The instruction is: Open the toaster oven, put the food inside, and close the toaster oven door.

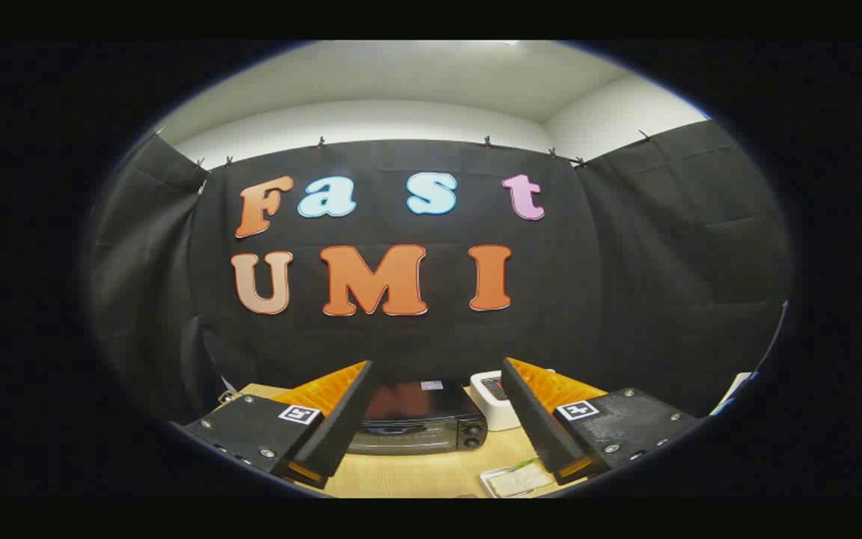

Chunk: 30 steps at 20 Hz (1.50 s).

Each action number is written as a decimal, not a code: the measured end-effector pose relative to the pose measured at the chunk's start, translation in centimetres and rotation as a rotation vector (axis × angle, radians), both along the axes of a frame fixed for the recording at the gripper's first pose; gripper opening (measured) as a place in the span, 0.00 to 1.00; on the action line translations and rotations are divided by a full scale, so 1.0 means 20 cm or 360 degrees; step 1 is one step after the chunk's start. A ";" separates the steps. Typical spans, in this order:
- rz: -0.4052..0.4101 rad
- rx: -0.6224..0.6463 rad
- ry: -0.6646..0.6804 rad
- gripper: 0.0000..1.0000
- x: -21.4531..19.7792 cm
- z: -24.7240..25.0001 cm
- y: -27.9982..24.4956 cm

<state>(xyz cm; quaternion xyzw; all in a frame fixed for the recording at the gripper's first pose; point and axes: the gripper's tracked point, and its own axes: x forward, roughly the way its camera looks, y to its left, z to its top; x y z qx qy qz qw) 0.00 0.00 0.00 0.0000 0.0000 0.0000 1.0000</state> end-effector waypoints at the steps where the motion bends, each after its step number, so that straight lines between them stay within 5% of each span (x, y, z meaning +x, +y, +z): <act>1: 0.0007 0.0011 0.0007 0.99 0.00 -0.01 0.01; 19: 0.0062 -0.0086 0.0117 0.99 0.18 -0.17 0.18; 30: 0.0171 -0.0102 0.0404 0.99 0.48 -0.70 0.38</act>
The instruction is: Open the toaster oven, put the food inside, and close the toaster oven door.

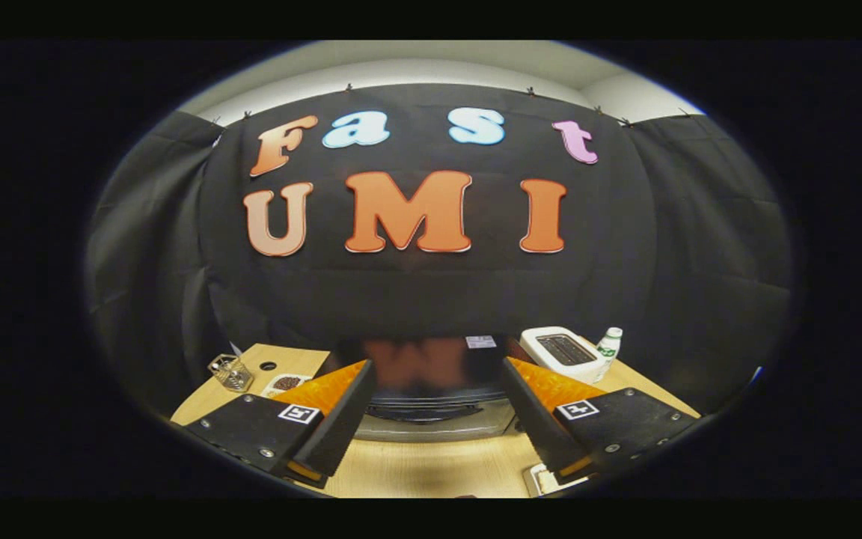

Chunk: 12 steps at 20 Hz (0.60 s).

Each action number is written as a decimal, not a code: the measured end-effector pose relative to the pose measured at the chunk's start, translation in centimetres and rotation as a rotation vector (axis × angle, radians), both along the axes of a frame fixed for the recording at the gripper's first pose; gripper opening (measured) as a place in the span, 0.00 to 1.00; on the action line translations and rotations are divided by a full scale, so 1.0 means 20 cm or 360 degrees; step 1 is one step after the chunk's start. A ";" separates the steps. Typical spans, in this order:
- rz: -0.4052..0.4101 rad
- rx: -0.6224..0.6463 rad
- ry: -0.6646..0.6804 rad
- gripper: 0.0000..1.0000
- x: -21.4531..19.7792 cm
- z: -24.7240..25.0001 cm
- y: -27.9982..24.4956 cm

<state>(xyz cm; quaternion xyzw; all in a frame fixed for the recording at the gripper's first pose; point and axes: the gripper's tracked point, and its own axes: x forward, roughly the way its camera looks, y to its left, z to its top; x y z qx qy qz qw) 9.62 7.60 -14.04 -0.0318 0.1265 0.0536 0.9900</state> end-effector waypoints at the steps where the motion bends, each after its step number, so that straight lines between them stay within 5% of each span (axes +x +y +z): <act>1: 0.0012 -0.0003 0.0069 0.99 0.03 -0.08 0.02; 12: -0.0007 -0.0149 0.0305 0.99 0.26 -0.51 0.02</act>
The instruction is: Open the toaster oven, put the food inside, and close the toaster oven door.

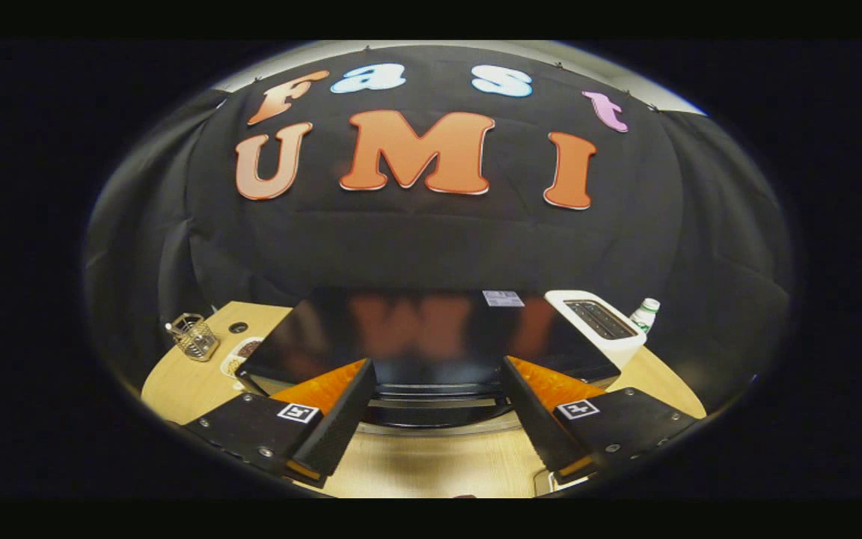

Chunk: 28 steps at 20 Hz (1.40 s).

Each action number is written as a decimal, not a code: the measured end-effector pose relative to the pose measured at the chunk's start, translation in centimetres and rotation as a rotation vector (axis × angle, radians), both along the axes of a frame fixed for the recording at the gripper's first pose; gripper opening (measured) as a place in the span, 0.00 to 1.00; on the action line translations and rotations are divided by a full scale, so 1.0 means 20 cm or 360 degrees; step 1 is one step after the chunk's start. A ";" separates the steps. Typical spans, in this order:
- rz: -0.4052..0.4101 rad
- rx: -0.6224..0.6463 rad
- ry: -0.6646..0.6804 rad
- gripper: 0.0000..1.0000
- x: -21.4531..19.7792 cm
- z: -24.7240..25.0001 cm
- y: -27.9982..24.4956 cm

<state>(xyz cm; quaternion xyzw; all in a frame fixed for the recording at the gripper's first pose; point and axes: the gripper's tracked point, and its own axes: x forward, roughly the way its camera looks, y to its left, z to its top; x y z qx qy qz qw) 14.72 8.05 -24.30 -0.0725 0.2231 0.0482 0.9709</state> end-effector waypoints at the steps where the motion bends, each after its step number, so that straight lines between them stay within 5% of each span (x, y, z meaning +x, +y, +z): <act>1: -0.0009 0.0072 -0.0027 0.99 0.01 0.02 0.01; 12: 0.0024 0.0075 0.0098 1.00 -0.12 -0.02 0.04; 28: 0.0019 0.0045 0.0486 1.00 -0.74 -0.31 -0.10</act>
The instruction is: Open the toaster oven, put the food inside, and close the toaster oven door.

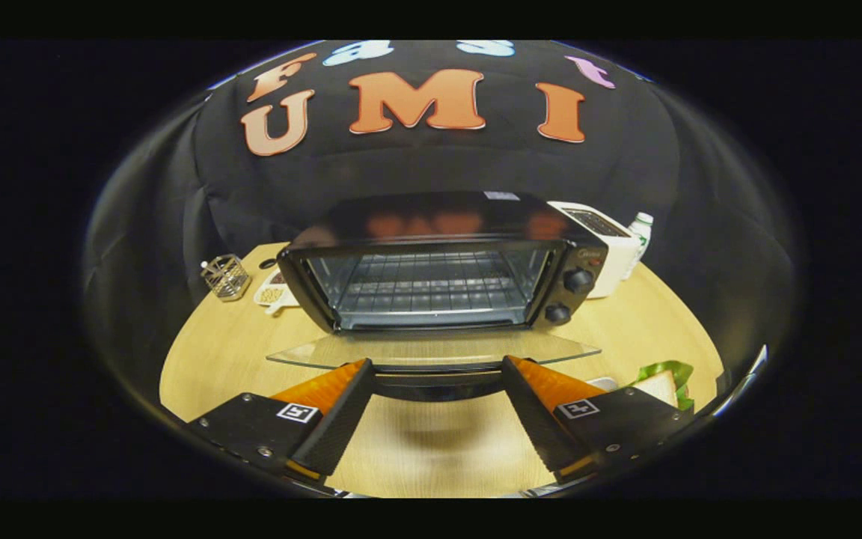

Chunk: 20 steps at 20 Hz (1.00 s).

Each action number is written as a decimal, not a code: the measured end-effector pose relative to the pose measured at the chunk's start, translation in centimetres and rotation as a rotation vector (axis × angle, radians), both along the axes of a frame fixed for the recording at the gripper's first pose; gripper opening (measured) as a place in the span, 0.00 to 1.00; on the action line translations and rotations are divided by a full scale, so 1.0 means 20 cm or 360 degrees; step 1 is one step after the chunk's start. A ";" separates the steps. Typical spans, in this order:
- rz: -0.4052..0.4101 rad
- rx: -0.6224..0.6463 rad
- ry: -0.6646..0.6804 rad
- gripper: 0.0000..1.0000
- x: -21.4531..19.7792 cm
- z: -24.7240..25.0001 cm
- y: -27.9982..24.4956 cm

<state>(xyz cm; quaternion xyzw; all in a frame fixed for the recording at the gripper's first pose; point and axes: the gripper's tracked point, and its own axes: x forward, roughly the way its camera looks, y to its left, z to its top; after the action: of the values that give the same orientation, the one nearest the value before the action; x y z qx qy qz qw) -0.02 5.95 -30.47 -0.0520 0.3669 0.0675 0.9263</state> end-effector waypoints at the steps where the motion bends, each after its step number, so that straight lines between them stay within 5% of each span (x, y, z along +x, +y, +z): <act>1: -0.0002 -0.0004 0.0023 1.00 -0.03 -0.03 0.00; 20: 0.0023 0.0007 0.0385 1.00 -0.27 -0.48 -0.09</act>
<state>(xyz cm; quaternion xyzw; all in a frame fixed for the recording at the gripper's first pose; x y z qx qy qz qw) -5.36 4.16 -39.98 -0.0440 0.4754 0.0807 0.8749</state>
